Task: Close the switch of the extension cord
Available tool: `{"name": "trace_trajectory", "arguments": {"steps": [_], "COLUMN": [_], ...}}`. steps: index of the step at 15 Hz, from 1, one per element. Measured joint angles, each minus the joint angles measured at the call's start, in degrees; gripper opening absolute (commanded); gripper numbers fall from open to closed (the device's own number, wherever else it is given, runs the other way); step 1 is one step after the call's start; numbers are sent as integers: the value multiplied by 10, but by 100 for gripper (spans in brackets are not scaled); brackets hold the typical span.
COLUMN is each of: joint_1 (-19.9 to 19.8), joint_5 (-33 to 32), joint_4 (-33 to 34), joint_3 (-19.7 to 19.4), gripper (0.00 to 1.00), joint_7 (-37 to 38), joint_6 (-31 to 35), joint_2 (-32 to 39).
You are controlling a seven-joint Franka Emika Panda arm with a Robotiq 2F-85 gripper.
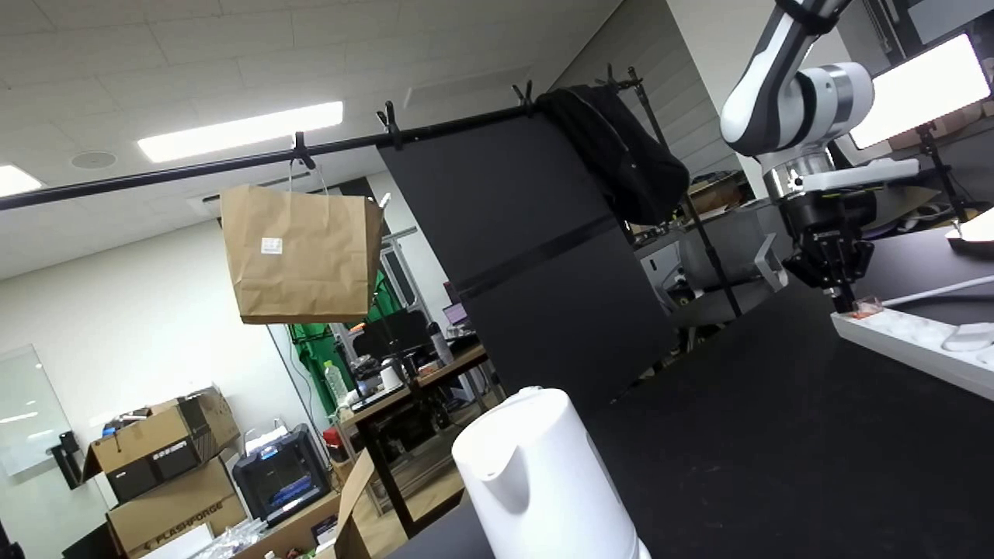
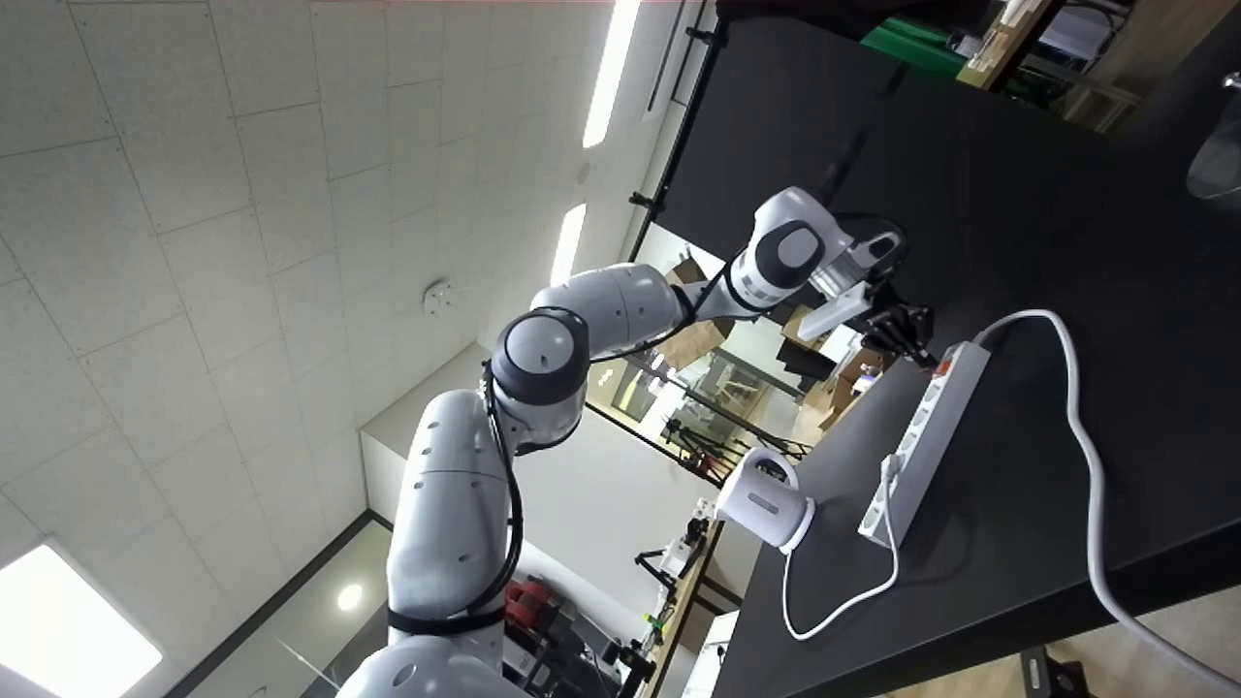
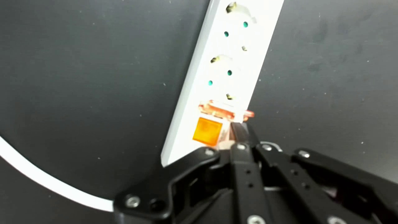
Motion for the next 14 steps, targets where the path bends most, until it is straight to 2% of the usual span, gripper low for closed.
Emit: {"name": "trace_trajectory", "arguments": {"steps": [3,4,5,14], "joint_1": [20,25,30,62], "joint_5": [-19,-27,-35,-109], "joint_4": [-1,-1,-2,-26], "joint_3": [0,0,-1,-11], "gripper": [0,26,26,87], "joint_7": [-1,-1,-2,-11], "joint_6": [5,6,6,6], "joint_2": [-20,-28,-36,-102]}}
